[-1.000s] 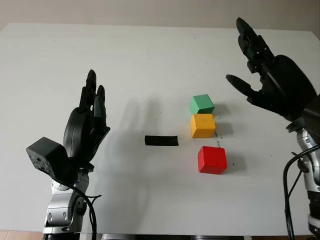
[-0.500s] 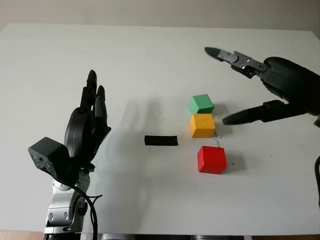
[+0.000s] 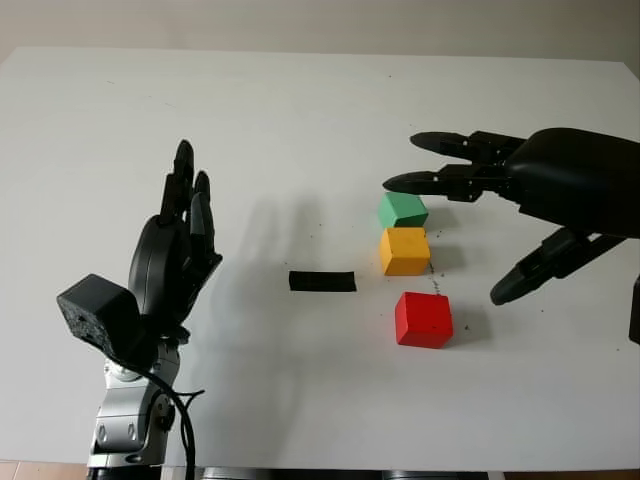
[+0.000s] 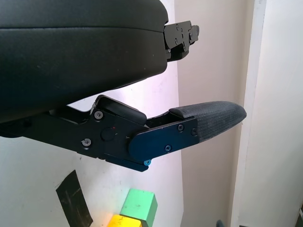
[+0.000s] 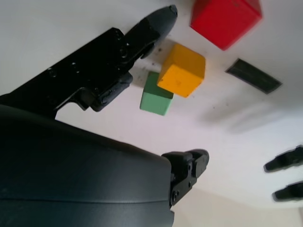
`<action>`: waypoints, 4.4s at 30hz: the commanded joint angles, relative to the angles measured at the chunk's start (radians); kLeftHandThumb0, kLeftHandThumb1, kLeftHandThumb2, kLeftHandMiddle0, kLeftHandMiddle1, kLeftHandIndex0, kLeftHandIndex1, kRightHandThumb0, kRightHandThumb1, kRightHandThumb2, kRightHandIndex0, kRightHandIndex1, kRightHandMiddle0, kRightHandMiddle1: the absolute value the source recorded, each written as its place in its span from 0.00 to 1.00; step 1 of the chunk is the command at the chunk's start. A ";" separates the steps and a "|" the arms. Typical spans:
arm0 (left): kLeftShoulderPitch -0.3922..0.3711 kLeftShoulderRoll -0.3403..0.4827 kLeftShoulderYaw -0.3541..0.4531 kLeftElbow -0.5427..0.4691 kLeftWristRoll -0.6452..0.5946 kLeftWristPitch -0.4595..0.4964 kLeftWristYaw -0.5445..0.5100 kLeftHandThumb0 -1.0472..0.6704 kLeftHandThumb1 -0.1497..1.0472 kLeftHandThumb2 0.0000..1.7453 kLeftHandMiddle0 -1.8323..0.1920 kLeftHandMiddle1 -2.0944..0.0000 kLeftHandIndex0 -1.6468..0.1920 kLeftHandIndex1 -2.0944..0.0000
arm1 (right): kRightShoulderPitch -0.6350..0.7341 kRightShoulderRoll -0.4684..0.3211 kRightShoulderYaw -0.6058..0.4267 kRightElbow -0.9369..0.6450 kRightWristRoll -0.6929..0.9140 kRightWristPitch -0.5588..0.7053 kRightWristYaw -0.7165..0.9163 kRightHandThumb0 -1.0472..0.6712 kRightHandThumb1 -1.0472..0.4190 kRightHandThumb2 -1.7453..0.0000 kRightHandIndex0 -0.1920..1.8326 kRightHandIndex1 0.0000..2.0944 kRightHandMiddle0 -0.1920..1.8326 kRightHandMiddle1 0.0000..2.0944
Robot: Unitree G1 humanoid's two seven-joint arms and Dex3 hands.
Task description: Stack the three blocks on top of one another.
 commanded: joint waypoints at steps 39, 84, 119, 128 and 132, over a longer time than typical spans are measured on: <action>-0.001 0.001 -0.003 0.006 0.000 0.000 -0.004 0.16 1.00 0.40 0.98 0.98 0.98 0.98 | 0.003 -0.025 0.150 0.209 -0.192 -0.480 -0.278 0.44 0.15 0.97 0.16 0.03 0.35 0.05; 0.017 0.003 -0.003 -0.012 0.001 0.016 -0.010 0.16 1.00 0.40 0.98 0.98 0.99 0.98 | -0.065 0.064 0.242 0.311 -0.297 -0.571 -0.393 0.34 0.17 0.97 0.20 0.04 0.53 0.09; 0.008 -0.003 -0.010 -0.005 0.005 0.017 -0.002 0.16 1.00 0.40 0.98 0.98 0.98 0.97 | -0.391 0.159 0.362 0.295 -0.185 -0.438 -0.232 0.35 0.17 0.97 0.26 0.03 0.67 0.12; 0.005 -0.008 -0.012 -0.002 0.003 0.018 0.003 0.15 1.00 0.40 0.98 0.97 0.99 0.98 | -0.508 0.255 0.404 0.402 -0.246 -0.474 -0.230 0.36 0.11 0.97 0.26 0.03 0.62 0.21; 0.007 -0.008 -0.013 -0.001 0.005 0.015 0.002 0.15 1.00 0.40 0.98 0.98 0.99 0.97 | -0.552 0.297 0.428 0.461 -0.286 -0.472 -0.236 0.35 0.08 0.97 0.24 0.02 0.42 0.56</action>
